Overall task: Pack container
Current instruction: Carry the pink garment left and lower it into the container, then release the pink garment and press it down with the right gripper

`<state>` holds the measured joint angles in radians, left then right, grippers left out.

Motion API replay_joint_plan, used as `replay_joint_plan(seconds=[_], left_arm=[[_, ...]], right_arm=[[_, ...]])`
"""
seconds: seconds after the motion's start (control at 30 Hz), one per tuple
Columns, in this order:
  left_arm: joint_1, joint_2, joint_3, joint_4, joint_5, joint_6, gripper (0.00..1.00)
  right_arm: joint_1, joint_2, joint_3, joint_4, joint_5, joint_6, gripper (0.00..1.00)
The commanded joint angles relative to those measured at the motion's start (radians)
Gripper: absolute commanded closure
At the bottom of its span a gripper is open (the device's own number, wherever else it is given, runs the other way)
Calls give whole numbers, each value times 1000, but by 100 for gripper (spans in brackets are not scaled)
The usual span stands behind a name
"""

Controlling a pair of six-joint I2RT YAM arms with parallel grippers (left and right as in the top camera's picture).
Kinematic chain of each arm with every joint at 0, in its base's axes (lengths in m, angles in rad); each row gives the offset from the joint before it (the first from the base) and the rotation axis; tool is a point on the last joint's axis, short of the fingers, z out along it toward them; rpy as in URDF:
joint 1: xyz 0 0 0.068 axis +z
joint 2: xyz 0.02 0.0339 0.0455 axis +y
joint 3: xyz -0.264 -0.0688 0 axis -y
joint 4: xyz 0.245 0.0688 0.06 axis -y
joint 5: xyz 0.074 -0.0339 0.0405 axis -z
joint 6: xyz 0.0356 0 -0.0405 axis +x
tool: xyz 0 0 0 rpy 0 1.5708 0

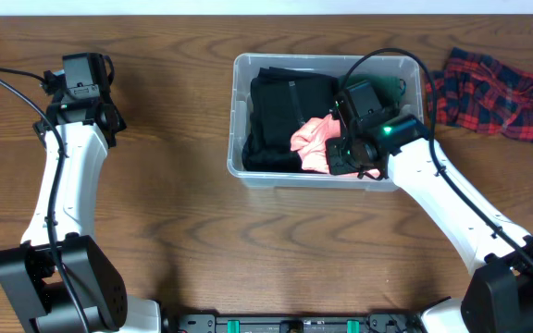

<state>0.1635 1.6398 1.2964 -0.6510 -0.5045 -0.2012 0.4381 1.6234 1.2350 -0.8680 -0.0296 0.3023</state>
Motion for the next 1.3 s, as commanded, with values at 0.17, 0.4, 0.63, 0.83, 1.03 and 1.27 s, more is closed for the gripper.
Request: replay_joint_plan(seconds=[0.17, 0.4, 0.63, 0.83, 1.03, 1.27], left_arm=[[4, -13, 14, -3, -16, 10, 2], [4, -13, 14, -3, -16, 10, 2], [4, -13, 14, -3, -16, 10, 2], [4, -13, 14, -3, -16, 10, 2], [4, -13, 14, -3, -16, 10, 2], [4, -13, 14, -3, -16, 10, 2]], right_arm=[[20, 4, 13, -41, -19, -38, 71], [18, 3, 14, -10, -19, -82, 19], [-5, 3, 82, 5, -19, -118, 17], [-20, 2, 175, -23, -19, -117, 11], [-21, 2, 187, -35, -19, -117, 3], [-21, 2, 187, -50, -19, -117, 2]])
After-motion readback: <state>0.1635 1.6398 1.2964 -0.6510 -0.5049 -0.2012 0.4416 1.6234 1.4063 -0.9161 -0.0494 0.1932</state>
